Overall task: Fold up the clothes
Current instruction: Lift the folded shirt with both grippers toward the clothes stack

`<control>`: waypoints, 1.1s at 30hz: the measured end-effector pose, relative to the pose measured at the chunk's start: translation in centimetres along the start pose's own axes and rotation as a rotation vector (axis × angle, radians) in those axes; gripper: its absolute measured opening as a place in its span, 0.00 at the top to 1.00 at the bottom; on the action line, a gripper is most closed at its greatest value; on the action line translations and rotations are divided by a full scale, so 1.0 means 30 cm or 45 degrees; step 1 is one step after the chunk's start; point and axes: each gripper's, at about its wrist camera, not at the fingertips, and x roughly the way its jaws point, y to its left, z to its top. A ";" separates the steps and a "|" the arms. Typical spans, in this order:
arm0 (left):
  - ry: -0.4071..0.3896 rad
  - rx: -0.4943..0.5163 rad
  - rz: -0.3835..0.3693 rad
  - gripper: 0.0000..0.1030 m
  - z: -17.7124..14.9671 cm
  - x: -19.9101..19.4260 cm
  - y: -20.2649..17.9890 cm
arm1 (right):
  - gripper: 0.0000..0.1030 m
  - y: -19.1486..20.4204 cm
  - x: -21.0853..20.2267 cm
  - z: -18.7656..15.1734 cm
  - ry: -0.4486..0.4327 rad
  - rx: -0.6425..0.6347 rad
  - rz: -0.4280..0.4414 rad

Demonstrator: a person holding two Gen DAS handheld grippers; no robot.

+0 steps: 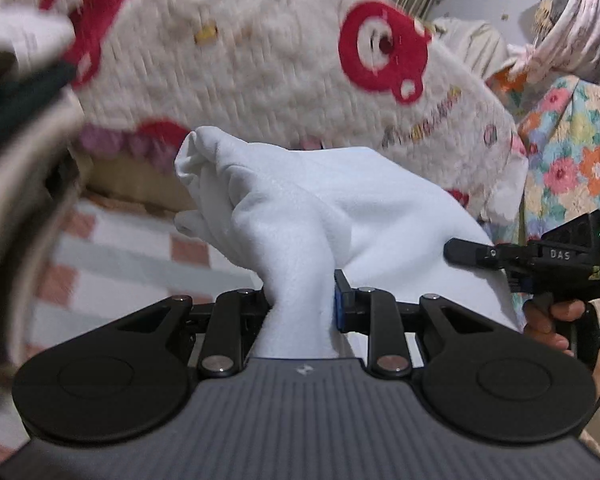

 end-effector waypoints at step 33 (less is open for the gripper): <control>0.105 0.144 0.850 0.77 0.941 -0.301 0.599 | 0.73 0.570 1.064 0.504 0.182 0.003 0.231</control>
